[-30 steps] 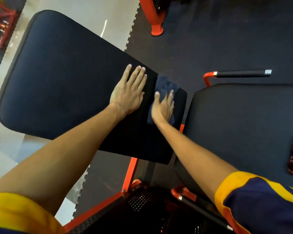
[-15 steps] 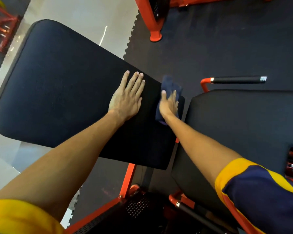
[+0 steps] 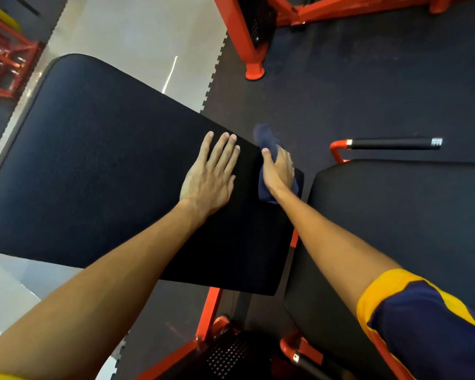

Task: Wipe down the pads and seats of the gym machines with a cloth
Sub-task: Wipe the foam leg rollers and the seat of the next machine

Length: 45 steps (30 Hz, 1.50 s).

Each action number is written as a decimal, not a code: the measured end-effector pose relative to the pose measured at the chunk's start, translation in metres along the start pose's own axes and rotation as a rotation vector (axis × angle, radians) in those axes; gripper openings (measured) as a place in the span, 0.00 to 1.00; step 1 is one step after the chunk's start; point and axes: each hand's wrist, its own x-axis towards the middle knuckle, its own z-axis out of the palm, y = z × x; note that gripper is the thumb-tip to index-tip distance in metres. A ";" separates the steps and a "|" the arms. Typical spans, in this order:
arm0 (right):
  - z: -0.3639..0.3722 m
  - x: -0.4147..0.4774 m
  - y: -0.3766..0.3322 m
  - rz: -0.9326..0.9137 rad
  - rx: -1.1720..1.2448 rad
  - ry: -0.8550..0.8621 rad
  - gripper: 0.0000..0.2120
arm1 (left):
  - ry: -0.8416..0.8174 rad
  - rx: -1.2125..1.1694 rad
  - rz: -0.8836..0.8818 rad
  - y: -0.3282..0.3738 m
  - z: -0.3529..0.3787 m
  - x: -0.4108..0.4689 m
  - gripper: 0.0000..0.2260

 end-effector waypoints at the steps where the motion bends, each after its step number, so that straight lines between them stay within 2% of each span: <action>1: 0.001 -0.003 -0.006 -0.103 0.023 -0.002 0.26 | -0.006 -0.002 0.001 0.002 -0.001 -0.001 0.30; 4: 0.008 -0.004 0.000 -0.273 0.119 0.041 0.23 | 0.024 0.014 -0.009 0.003 0.007 0.005 0.30; 6: 0.007 0.012 0.023 -0.234 0.062 0.066 0.23 | 0.021 -0.001 -0.013 0.003 0.007 0.008 0.30; 10: -0.010 0.045 0.058 0.175 0.124 0.076 0.27 | 0.028 0.016 -0.016 0.005 0.008 0.009 0.30; 12: -0.009 0.045 0.049 0.253 0.209 0.105 0.27 | 0.022 0.023 -0.012 0.006 0.008 0.008 0.30; 14: -0.004 0.035 0.025 0.198 0.266 0.129 0.27 | 0.032 0.020 -0.024 0.008 0.008 0.010 0.30; 16: 0.008 0.014 0.011 0.066 0.293 0.127 0.25 | 0.031 0.010 -0.031 0.010 0.007 0.011 0.30; 19: 0.020 -0.013 0.033 -0.150 0.250 0.086 0.26 | 0.019 0.019 -0.022 0.009 0.005 0.013 0.30; 21: 0.018 -0.001 0.060 -0.082 0.230 0.113 0.29 | 0.021 0.010 -0.020 0.010 0.006 0.013 0.30; 24: 0.015 0.022 0.078 0.246 0.323 0.141 0.33 | 0.026 0.014 -0.031 0.010 0.008 0.014 0.30; 25: 0.016 0.020 0.080 0.265 0.331 0.148 0.33 | 0.028 0.011 -0.029 0.011 0.007 0.014 0.30; 28: 0.030 -0.020 0.062 0.081 0.280 0.197 0.29 | 0.053 0.000 -0.031 0.011 0.007 0.015 0.29; 30: 0.042 -0.066 0.061 -0.040 0.272 0.159 0.28 | 0.026 -0.013 -0.027 0.012 0.004 0.014 0.29; 34: 0.056 -0.135 0.103 -0.243 0.190 0.088 0.26 | -0.010 -0.005 0.049 0.017 0.006 0.004 0.29; 36: 0.054 -0.133 0.130 -0.145 0.164 0.090 0.26 | -0.032 0.014 0.113 0.022 0.005 -0.009 0.30; 38: 0.049 -0.116 0.144 0.101 0.228 0.081 0.28 | -0.055 0.014 0.146 0.025 0.006 -0.024 0.30; 40: 0.045 -0.097 0.137 0.293 0.296 0.056 0.29 | -0.055 0.013 0.157 0.029 0.008 -0.037 0.31; 41: 0.045 -0.096 0.125 0.326 0.317 0.054 0.30 | -0.065 0.008 0.160 0.030 0.008 -0.045 0.31; 43: 0.052 -0.121 0.095 0.277 0.354 0.069 0.30 | -0.084 0.011 0.173 0.036 0.008 -0.058 0.31; 45: 0.064 -0.171 0.078 0.102 0.362 0.067 0.28 | -0.095 -0.003 0.183 0.042 0.007 -0.067 0.31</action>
